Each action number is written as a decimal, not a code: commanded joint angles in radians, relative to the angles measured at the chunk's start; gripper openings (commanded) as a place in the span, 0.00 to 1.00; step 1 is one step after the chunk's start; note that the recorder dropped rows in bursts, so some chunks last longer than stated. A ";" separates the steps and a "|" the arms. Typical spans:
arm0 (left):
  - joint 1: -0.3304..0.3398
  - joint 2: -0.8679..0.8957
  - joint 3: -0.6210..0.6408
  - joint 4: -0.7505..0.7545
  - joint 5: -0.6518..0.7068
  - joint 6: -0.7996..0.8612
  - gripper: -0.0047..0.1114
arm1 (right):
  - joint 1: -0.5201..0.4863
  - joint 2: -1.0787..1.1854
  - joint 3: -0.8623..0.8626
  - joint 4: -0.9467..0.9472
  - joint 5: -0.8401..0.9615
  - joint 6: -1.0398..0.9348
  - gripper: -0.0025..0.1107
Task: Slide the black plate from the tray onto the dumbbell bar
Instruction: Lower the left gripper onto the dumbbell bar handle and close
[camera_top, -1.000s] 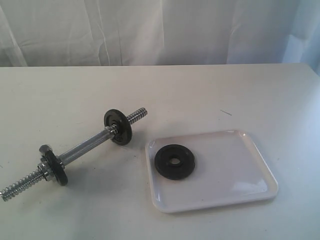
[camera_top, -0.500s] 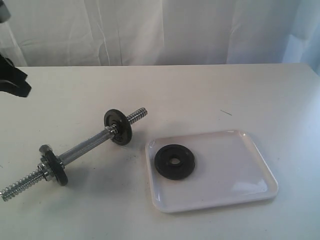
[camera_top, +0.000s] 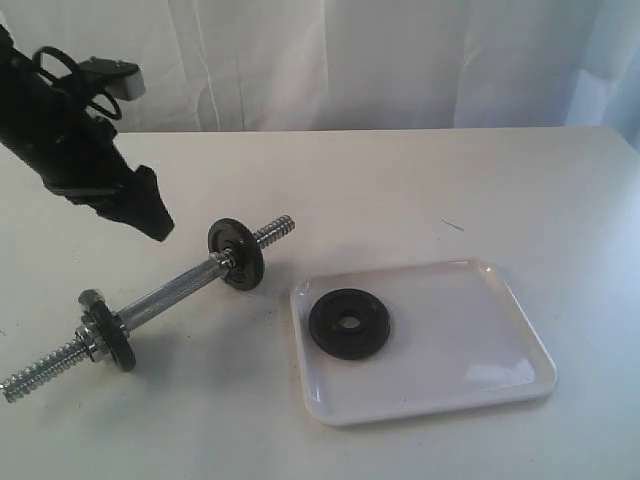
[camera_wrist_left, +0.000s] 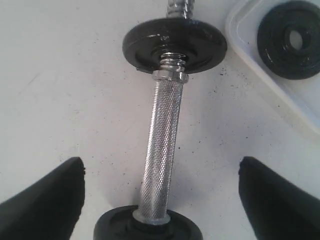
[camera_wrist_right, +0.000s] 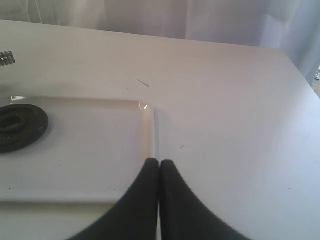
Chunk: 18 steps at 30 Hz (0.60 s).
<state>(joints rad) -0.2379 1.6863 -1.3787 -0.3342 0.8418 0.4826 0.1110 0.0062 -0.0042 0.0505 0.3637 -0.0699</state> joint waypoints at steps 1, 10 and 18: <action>-0.031 0.074 -0.007 -0.010 -0.019 0.061 0.81 | -0.003 -0.006 0.004 0.001 -0.015 -0.001 0.02; -0.066 0.161 -0.007 -0.027 -0.121 0.099 0.81 | -0.003 -0.006 0.004 0.001 -0.015 -0.001 0.02; -0.123 0.224 -0.007 -0.024 -0.153 0.100 0.81 | -0.003 -0.006 0.004 0.001 -0.015 -0.001 0.02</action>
<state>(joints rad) -0.3508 1.8943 -1.3805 -0.3470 0.6879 0.5791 0.1110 0.0062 -0.0042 0.0505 0.3637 -0.0699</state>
